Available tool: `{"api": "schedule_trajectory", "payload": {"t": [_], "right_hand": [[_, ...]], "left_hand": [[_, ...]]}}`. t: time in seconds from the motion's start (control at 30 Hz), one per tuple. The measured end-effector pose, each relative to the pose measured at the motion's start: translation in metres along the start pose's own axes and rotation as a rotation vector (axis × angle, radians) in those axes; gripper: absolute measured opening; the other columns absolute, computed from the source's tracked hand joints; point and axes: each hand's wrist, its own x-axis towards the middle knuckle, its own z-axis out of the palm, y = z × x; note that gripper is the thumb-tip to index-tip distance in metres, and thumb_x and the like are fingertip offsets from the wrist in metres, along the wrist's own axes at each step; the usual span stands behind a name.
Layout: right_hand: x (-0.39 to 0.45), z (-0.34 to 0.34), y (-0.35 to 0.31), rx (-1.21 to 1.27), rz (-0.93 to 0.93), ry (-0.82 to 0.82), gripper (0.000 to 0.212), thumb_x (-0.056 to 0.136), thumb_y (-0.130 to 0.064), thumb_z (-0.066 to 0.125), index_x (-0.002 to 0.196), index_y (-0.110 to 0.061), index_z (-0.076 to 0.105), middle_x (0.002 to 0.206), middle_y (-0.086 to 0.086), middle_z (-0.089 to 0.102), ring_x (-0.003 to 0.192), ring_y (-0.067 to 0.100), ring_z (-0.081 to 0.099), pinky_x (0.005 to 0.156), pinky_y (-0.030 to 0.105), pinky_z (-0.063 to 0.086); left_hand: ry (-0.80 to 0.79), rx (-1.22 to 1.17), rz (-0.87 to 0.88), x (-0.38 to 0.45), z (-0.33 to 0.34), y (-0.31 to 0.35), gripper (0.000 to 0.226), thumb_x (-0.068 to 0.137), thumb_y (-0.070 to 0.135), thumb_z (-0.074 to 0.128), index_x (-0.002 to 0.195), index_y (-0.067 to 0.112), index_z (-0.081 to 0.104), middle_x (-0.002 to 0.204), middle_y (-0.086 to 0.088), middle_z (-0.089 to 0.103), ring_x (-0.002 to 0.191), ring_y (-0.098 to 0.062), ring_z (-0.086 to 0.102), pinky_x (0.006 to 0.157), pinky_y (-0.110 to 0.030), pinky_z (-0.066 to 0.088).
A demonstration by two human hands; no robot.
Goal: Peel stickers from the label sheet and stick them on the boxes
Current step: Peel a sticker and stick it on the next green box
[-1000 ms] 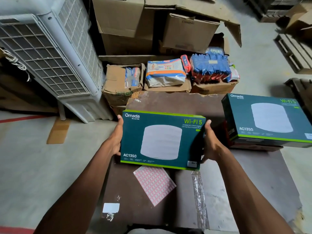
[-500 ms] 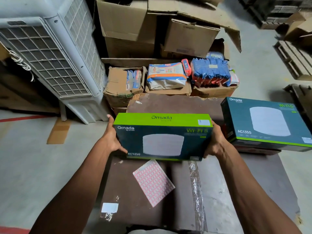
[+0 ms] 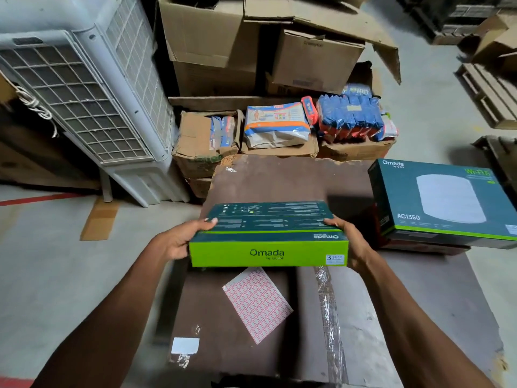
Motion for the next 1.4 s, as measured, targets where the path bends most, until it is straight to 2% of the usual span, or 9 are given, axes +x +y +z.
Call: {"api": "schedule_trajectory", "payload": {"t": [0.17, 0.47, 0.73, 0.9, 1.07, 1.13, 1.2, 1.27, 1.4], "right_hand": [[0.016, 0.007, 0.004, -0.176, -0.132, -0.030, 0.050, 0.099, -0.005, 0.046, 0.140, -0.032, 0.054, 0.126, 0.012, 0.073, 0.103, 0.033, 0.070, 0.083, 0.041, 0.061], [0.078, 0.012, 0.028, -0.560, -0.237, 0.283, 0.070, 0.093, 0.007, 0.049, 0.114, -0.057, 0.063, 0.117, -0.002, 0.075, 0.102, 0.020, 0.068, 0.100, 0.040, 0.052], [0.111, 0.026, 0.026, -0.701, -0.183, 0.457, 0.042, 0.094, -0.006, 0.063, 0.133, -0.022, 0.064, 0.118, 0.006, 0.072, 0.110, 0.026, 0.065, 0.083, 0.024, 0.041], [0.130, 0.027, 0.027, -0.668, -0.211, 0.388, 0.041, 0.093, 0.010, 0.058, 0.130, -0.007, 0.062, 0.110, 0.006, 0.067, 0.097, 0.020, 0.060, 0.055, 0.002, 0.041], [0.139, 0.024, 0.029, -0.580, -0.205, 0.340, 0.046, 0.087, 0.010, 0.062, 0.124, -0.017, 0.062, 0.115, 0.013, 0.074, 0.092, 0.028, 0.073, 0.071, 0.023, 0.055], [0.132, 0.029, 0.028, -0.556, -0.202, 0.348, 0.048, 0.092, 0.009, 0.061, 0.132, -0.017, 0.055, 0.116, 0.015, 0.070, 0.078, 0.019, 0.067, 0.060, 0.015, 0.053], [0.124, 0.033, 0.030, -0.529, -0.221, 0.411, 0.059, 0.094, 0.006, 0.062, 0.146, -0.016, 0.047, 0.115, 0.013, 0.065, 0.082, 0.020, 0.063, 0.054, 0.008, 0.049], [0.117, 0.035, 0.039, -0.539, -0.275, 0.463, 0.061, 0.091, -0.004, 0.067, 0.147, -0.019, 0.049, 0.122, 0.014, 0.067, 0.097, 0.025, 0.067, 0.074, 0.019, 0.056], [0.096, 0.034, 0.069, -0.573, -0.375, 0.530, 0.047, 0.086, -0.012, 0.069, 0.132, -0.020, 0.061, 0.122, 0.007, 0.063, 0.112, 0.031, 0.066, 0.103, 0.045, 0.053]], "left_hand": [[0.058, 0.036, 0.078, 0.020, -0.002, -0.019, 0.042, 0.103, 0.009, 0.057, 0.143, 0.019, 0.052, 0.133, -0.010, 0.069, 0.127, -0.031, 0.063, 0.107, -0.047, 0.050], [0.559, 0.178, 0.416, 0.065, 0.025, -0.025, 0.061, 0.091, -0.007, 0.065, 0.143, 0.024, 0.053, 0.120, 0.002, 0.065, 0.118, -0.022, 0.063, 0.096, -0.031, 0.050], [0.566, 0.267, 0.338, 0.158, -0.025, -0.049, 0.081, 0.078, 0.015, 0.071, 0.151, 0.033, 0.043, 0.141, -0.003, 0.061, 0.118, -0.022, 0.066, 0.105, -0.047, 0.053], [0.476, 0.291, 0.266, 0.141, -0.001, -0.024, 0.090, 0.091, -0.001, 0.066, 0.163, 0.022, 0.018, 0.143, 0.012, 0.042, 0.126, -0.016, 0.053, 0.111, -0.036, 0.044], [0.451, 0.342, 0.265, 0.144, -0.009, -0.025, 0.094, 0.094, 0.007, 0.069, 0.164, 0.026, 0.009, 0.149, 0.005, 0.040, 0.127, -0.013, 0.048, 0.110, -0.031, 0.041], [0.577, 0.443, 0.293, 0.143, -0.010, -0.032, 0.096, 0.090, 0.024, 0.074, 0.162, 0.034, 0.011, 0.157, -0.001, 0.040, 0.137, -0.022, 0.046, 0.115, -0.043, 0.039], [0.792, 0.513, 0.370, 0.140, -0.007, -0.052, 0.075, 0.086, 0.031, 0.074, 0.151, 0.031, 0.035, 0.141, -0.008, 0.055, 0.129, -0.032, 0.051, 0.109, -0.050, 0.042], [0.944, 0.476, 0.534, 0.129, 0.004, -0.081, 0.037, 0.088, 0.024, 0.072, 0.121, 0.022, 0.057, 0.105, -0.007, 0.064, 0.101, -0.033, 0.060, 0.093, -0.053, 0.049], [0.909, 0.398, 0.579, 0.105, 0.027, -0.144, 0.011, 0.090, 0.019, 0.074, 0.089, 0.024, 0.064, 0.075, 0.000, 0.064, 0.070, -0.027, 0.063, 0.070, -0.047, 0.056]]}}
